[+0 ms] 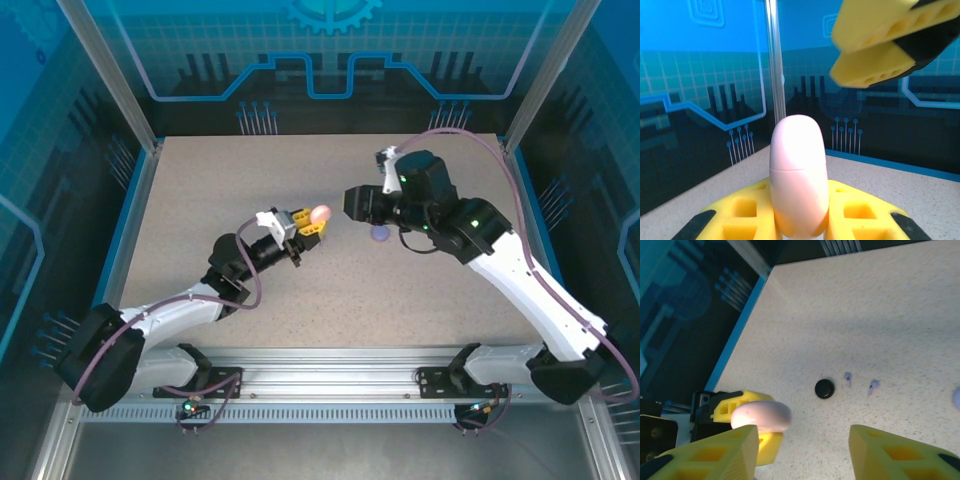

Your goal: Insert wireless bluetooth earbuds into charging case

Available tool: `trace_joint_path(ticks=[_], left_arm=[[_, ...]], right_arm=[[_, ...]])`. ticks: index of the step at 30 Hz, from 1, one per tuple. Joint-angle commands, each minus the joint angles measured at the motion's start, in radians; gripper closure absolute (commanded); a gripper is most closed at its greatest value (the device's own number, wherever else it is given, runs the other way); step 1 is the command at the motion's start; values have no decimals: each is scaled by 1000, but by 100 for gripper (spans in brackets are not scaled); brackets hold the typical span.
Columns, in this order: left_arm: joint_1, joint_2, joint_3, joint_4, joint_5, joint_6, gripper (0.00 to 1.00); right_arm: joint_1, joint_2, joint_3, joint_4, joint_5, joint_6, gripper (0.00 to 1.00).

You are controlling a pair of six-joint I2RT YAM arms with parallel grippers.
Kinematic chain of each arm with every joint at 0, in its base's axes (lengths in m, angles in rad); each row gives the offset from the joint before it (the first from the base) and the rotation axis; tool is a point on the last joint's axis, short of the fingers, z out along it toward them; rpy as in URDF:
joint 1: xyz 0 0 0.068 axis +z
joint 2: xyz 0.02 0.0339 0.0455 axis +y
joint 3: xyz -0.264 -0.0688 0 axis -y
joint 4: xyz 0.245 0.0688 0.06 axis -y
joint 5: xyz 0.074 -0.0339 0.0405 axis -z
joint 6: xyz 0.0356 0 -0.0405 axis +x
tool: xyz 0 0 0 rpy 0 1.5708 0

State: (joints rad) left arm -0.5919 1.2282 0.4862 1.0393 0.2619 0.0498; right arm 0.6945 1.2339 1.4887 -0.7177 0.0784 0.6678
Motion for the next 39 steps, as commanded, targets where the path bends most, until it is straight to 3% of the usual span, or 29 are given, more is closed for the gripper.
trace_joint_path(ticks=[1,7,13,21,27,39], left_arm=[[4,11,-49,32,-72,-104,100],[4,4,-101,-35,-137,-248,100],[3,-28,-107,-235,-171,-443,100],[21,-90,-45,-579,-261,-444,100],[145,1,98,-765,-139,-484,100],[304,327,395,-871,104,-553,100]], right_arm=[[-23,-51,-67,32,74,59,43],[-23,-74,-208,43,97,112,36],[3,-48,-315,94,97,147,35],[92,38,-349,128,155,140,34],[127,67,-357,153,183,142,34],[132,-4,-381,127,237,154,33]])
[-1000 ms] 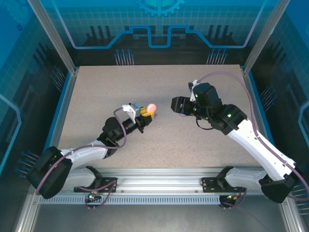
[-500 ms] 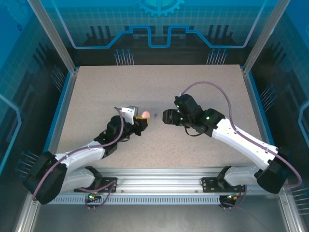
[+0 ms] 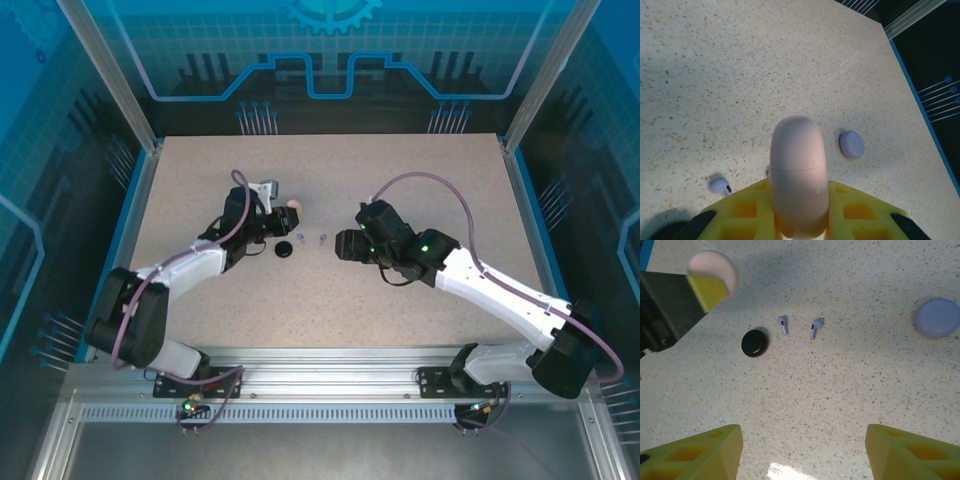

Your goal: Insert wireless bluetooth earbuds into charging case

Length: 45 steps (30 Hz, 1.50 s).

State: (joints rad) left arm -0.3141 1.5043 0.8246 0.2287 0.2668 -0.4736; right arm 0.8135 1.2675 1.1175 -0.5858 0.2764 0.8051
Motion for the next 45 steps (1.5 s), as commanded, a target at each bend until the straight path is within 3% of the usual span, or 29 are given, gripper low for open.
trace_joint_path(ticks=[1,12,25,38,45], left_arm=[[37,80,74,-64,113,-34,100],[125,296,202,-123,239,-67,100],[149,392,269,-223,227,-36,100],[153,409,289,-286,202,1,89],[155,403,301,-343,172,43,71]], right_arm=[[12,-43,-10,-13,45,14,33],[11,-67,-36,-37,75,20,32],[6,-59,-21,-42,81,4,32],[-25,-79,-2,-39,58,-32,26],[-43,-109,18,-34,41,-67,18]])
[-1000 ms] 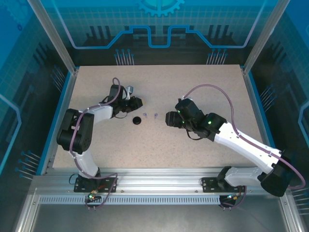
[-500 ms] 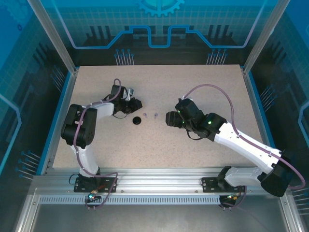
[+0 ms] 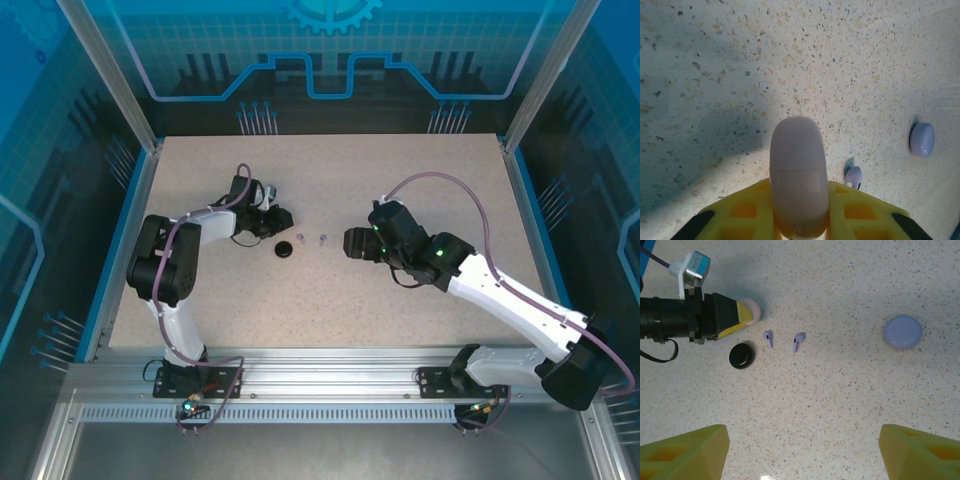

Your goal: Insert wireless bluetooth earbuds into charging case

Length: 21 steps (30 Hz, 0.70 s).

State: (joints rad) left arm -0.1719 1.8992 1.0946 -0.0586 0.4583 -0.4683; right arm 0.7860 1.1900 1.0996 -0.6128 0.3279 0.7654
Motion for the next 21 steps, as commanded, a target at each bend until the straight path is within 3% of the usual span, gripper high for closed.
trace_joint_path(ticks=[1,8,21], left_arm=[[12,7,32,-63,-25,45,68],[12,-28,47,-112,-77,96,58],[23,-215,82,-152,-148,143,53]], right_arm=[[-17,-37,37,-6,-13,-30,17],[-37,-72,36,12,-32,-54,12],[-59,-79,52,1,-32,-91,10]])
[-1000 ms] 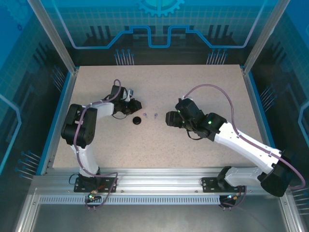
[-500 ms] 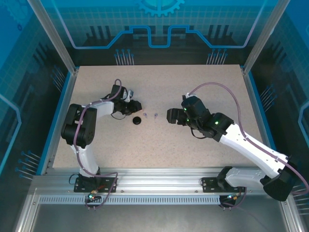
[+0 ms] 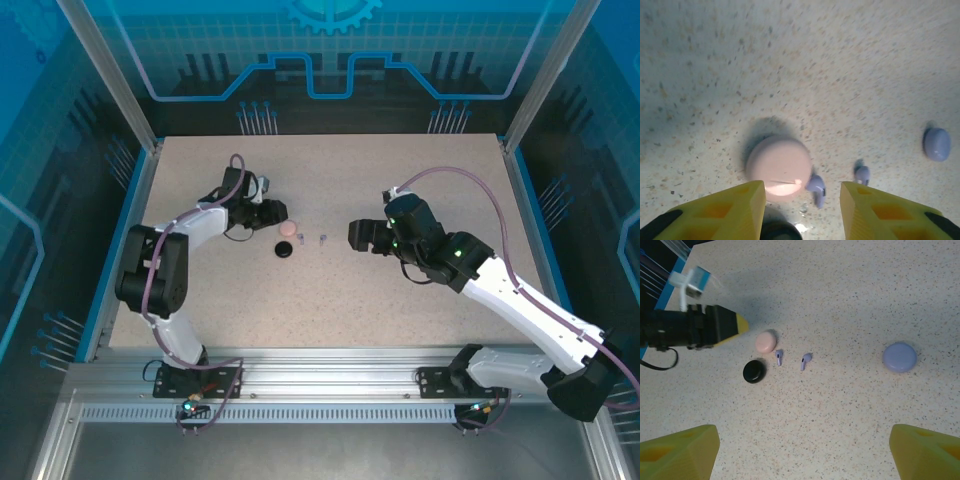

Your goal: Insert wireless bluetooth earbuds into charging case

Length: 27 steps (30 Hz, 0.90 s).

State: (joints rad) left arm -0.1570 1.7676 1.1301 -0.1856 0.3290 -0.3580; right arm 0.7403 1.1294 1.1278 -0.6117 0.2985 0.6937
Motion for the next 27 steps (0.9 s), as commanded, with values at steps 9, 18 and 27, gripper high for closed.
trace_joint_path(ticks=[9,18,27], left_arm=[[9,-293,111,-63,-2,75,19],[8,-411,146,-73,-9,83,1],[7,-490,54,46,-135,46,1]], right_arm=[[-21,-29,-7,-6,13,-4,10],[-26,-13,-9,-23,36,1,10],[-30,19,10,-22,40,0,10]])
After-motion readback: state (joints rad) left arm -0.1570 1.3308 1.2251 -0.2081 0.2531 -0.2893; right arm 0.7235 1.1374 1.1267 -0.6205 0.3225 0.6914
